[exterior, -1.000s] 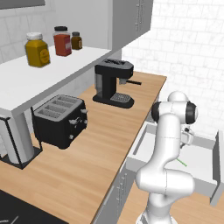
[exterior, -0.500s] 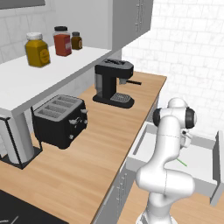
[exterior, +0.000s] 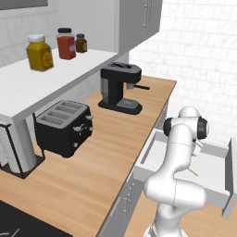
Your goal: Take a straw from the drawer in front and place it inside the glass cup on the dining counter.
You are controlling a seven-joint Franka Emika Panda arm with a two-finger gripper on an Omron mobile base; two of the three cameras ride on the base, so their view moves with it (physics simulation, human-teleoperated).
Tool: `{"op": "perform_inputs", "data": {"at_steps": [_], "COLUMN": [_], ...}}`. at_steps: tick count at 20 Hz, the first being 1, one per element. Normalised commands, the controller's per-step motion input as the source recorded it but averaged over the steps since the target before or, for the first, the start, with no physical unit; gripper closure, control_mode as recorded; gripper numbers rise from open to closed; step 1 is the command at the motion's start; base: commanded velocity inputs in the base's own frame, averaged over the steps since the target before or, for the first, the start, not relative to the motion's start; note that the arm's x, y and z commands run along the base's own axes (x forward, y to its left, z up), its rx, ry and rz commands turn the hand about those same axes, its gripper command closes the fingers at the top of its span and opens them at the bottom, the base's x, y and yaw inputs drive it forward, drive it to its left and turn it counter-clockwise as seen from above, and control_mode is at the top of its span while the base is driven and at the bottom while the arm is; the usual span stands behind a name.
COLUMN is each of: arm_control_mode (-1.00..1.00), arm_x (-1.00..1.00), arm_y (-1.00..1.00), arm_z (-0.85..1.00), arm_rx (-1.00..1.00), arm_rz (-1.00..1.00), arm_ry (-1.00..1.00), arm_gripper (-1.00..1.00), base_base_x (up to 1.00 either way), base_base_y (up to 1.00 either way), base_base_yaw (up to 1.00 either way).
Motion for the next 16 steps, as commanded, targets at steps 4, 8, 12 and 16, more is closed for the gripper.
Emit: {"op": "perform_inputs", "data": {"at_steps": [4,8,12,16], "arm_control_mode": [-1.00,-1.00,-1.00,-1.00], "arm_x": [0.00,-0.05,-0.14,-0.16], "arm_y": [0.01,0.00,0.00,0.00], "arm_z": [-0.16,-0.28,-0.42,-0.46], "arm_rx": [-0.11,-0.14,-0.17,-0.14], "arm_rz": [0.02,0.06,0.07,0.09], "arm_ry": [-0.06,-0.15,-0.28,-0.28], "arm_gripper": [-1.00,-1.00,-1.00,-1.00], "base_base_x": [0.00,0.00,0.00,0.00], "base_base_y": [0.00,0.00,0.00,0.00], "base_base_yaw": [0.00,0.00,0.00,0.00]}}
